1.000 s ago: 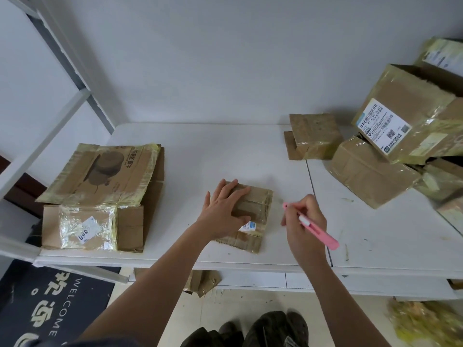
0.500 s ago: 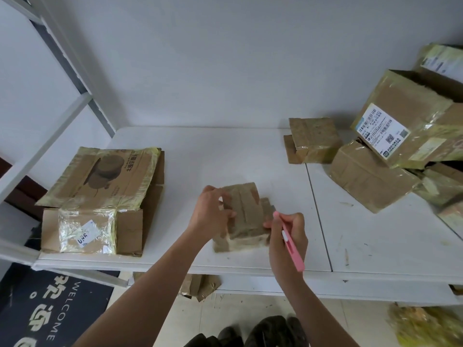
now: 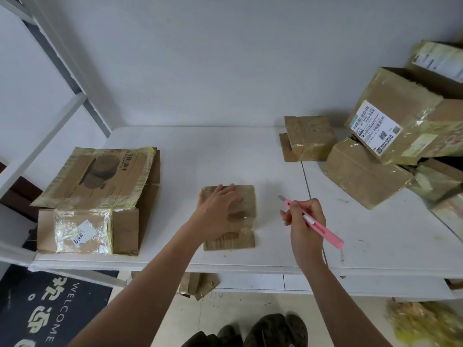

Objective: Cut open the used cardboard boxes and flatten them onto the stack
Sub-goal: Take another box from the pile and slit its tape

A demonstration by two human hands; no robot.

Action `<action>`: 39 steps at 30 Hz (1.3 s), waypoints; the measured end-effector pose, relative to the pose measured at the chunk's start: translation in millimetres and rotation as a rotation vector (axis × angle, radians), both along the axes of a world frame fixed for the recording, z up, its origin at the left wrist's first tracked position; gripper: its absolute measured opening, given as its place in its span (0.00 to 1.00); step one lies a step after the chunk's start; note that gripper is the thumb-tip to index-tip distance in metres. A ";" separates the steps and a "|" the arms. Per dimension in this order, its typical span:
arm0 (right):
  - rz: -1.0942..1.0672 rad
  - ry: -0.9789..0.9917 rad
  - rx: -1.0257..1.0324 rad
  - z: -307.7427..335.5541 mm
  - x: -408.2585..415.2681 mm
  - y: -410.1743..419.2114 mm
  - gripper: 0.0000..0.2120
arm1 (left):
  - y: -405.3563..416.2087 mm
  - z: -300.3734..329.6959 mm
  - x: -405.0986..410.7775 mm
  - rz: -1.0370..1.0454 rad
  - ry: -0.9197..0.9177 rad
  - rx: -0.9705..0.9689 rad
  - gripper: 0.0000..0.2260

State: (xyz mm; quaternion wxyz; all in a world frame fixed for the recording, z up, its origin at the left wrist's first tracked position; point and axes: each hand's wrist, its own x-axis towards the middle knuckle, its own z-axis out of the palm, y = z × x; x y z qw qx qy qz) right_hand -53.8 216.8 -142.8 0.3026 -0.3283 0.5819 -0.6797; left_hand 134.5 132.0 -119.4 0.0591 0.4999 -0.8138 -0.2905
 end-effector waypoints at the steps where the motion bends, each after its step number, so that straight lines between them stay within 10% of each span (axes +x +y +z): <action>1: 0.045 0.004 0.008 -0.6 0.9 -2.3 0.09 | -1.7 -2.0 4.0 0.015 0.062 0.043 0.28; 39: 0.343 0.232 0.094 -20.1 8.1 0.5 0.11 | -1.6 -17.4 9.8 0.022 0.162 0.032 0.25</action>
